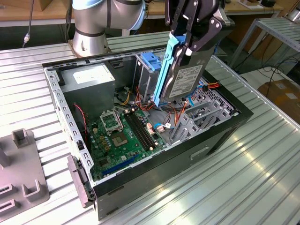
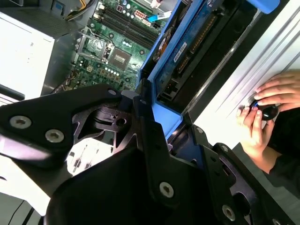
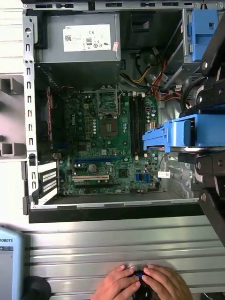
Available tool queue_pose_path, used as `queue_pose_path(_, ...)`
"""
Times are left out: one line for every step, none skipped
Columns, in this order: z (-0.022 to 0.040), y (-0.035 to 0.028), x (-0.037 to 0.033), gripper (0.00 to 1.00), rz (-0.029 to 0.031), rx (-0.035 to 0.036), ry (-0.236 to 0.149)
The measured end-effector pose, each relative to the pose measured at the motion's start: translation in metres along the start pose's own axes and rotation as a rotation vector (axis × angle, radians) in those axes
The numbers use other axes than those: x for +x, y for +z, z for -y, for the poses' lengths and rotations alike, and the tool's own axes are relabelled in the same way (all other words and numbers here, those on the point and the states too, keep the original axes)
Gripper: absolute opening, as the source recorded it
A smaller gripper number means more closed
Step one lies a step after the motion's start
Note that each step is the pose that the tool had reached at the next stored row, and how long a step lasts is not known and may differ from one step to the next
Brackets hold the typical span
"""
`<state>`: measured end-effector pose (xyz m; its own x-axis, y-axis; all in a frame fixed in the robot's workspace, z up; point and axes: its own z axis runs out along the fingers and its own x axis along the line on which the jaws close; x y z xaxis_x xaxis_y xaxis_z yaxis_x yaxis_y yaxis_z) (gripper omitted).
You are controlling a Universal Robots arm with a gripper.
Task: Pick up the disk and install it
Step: 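Insert the disk into the insertion slot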
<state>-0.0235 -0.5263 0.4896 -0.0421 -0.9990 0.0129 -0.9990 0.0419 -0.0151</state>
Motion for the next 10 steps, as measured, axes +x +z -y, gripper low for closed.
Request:
queue_pose_path(0.0005, 0.0005, 0.0028, 0.37, -0.0001, 0.0, 0.0)
queue_pose_path(0.0008, 0.001, 0.0051, 0.37, 0.0, 0.0, 0.0)
queue_pose_path(0.0012, 0.0016, 0.0078, 0.37, 0.0001, 0.0001, 0.0)
queue_pose_path(0.0016, 0.002, 0.0099, 0.37, 0.0001, 0.0001, 0.0)
queue_pose_path(0.0023, 0.0027, 0.0128, 0.37, 0.0, 0.0, 0.0)
queue_pose_path(0.0048, 0.0038, 0.0151, 0.37, -0.0002, -0.0001, 0.0)
queue_pose_path(0.0094, 0.0044, 0.0157, 0.37, -0.0005, 0.0001, 0.0)
queue_pose_path(0.0142, 0.0048, 0.0157, 0.37, -0.0009, 0.0, 0.0)
queue_pose_path(0.0178, 0.0054, 0.0158, 0.37, -0.0007, 0.0, 0.0)
queue_pose_path(0.0214, 0.0058, 0.0157, 0.37, -0.0006, 0.0001, 0.0)
